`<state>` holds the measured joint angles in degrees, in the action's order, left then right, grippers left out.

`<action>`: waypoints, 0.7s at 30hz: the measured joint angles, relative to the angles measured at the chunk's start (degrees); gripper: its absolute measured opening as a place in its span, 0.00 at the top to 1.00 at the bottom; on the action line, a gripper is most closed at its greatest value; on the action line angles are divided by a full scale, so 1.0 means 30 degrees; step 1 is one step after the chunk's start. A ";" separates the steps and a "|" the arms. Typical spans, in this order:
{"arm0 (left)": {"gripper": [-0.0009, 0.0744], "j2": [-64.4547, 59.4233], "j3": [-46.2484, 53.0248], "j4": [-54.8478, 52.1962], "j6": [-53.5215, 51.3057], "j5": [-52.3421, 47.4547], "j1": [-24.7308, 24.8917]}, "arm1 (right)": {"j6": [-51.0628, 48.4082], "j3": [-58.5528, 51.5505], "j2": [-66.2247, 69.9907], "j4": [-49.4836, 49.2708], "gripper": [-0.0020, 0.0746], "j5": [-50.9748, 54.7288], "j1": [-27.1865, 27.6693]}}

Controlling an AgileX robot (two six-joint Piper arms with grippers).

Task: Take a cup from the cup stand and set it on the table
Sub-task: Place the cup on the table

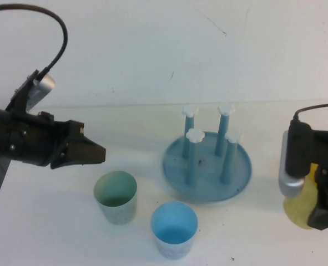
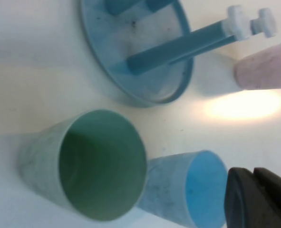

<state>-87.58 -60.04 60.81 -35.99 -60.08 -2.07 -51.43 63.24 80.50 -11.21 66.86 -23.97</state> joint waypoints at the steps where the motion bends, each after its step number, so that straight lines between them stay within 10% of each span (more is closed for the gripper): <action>1: 0.98 0.0372 0.0238 -0.0434 0.0037 0.0349 0.0000 | 0.0873 0.0000 0.0528 0.1040 0.92 -0.0091 -0.0106; 21: 0.99 1.2567 0.5921 -0.2575 -0.0992 0.6734 0.0000 | 0.3866 0.0093 0.7386 0.5416 0.92 -0.5254 -0.0189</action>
<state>-49.88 -42.28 53.08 -38.97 -39.87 -2.07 -39.84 63.52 102.66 5.04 51.10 -24.53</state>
